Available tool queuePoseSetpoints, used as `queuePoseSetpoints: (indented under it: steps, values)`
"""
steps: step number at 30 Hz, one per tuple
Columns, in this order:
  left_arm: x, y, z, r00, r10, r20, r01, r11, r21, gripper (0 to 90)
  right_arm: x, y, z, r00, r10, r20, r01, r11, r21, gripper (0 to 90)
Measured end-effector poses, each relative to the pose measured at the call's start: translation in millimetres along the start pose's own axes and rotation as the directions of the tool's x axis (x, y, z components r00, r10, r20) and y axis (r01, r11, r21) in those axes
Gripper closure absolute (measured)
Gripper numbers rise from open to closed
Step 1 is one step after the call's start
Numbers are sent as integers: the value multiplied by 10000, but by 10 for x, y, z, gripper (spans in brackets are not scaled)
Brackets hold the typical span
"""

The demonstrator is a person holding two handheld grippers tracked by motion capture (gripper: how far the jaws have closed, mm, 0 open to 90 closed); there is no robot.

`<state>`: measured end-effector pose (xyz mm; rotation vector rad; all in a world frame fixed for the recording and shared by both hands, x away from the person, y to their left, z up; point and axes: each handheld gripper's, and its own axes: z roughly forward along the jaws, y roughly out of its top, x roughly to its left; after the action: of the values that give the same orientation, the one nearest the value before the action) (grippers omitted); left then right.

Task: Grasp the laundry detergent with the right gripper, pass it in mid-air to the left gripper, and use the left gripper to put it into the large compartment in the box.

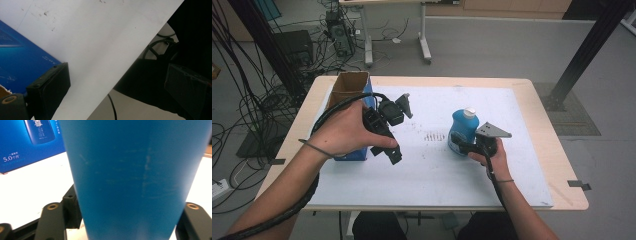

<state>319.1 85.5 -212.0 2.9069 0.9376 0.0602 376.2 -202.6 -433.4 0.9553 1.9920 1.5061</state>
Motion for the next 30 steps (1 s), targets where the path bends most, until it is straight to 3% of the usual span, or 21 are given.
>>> queuePoseSetpoints:
  steps: [30]
  values:
    - [-19, 18, 18, 10000, 13, 25, -13, 10000, 51, 66, -5, -11, -6, 9996, -288, 62, 289, 9995, -100, 424]
